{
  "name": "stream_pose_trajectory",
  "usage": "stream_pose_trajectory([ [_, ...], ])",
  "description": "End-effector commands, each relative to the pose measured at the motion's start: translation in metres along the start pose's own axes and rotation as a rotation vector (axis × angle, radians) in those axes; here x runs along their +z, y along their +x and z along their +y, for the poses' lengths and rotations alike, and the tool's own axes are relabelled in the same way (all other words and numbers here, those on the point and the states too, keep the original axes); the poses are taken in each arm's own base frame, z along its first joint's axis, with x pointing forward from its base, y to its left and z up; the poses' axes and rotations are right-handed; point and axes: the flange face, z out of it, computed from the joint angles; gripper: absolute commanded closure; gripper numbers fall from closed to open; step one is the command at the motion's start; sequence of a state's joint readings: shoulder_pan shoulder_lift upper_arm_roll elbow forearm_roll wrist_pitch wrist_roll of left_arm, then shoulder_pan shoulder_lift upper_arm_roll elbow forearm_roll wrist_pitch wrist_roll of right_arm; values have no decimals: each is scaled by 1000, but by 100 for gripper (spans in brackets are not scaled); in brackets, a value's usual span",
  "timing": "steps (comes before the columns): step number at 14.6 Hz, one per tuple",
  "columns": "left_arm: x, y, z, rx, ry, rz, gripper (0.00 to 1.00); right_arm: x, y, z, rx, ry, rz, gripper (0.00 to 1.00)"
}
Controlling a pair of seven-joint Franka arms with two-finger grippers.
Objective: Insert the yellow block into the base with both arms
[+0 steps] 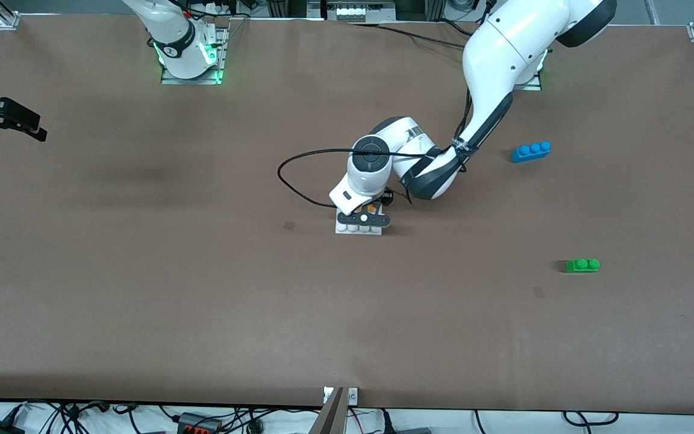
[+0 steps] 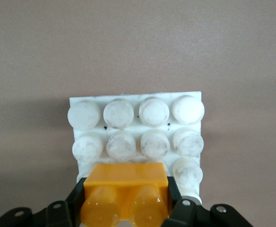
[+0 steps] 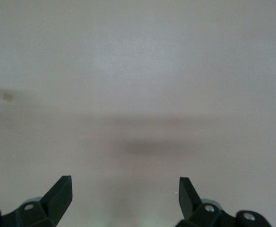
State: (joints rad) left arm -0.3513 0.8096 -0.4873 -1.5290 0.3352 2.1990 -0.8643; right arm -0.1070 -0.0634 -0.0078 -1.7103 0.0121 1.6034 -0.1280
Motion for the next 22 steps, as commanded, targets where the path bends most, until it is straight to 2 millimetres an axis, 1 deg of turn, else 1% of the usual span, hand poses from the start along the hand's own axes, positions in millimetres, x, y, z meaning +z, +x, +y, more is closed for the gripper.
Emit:
stream_pose_trajectory([
  [1,1,-7,5,-1,27,37,56,-4,20,-7,5,12,-34,0],
  [3,2,-11,12,9,14,45,56,-9,22,-17,101,2,-24,0],
  [4,4,-12,12,9,13,44,56,-9,22,-16,112,3,-24,0],
  [8,8,-16,16,16,11,44,56,-1,24,-17,111,5,-41,0],
  [11,11,-17,15,20,15,44,56,-1,24,-21,103,2,-41,0],
  [14,22,-23,14,35,21,58,56,-1,24,-20,106,2,-41,0],
  [18,23,-23,12,29,23,57,55,-1,24,-21,105,2,-43,0],
  [19,21,-23,13,26,21,57,40,0,23,-21,106,3,-51,0],
  [20,16,-21,13,-3,16,62,1,0,23,-20,109,4,-58,0],
  [21,10,-19,14,-25,14,66,0,0,23,-20,110,4,-58,0],
  [22,3,-15,8,-50,26,46,0,0,23,-21,108,4,-58,0],
])
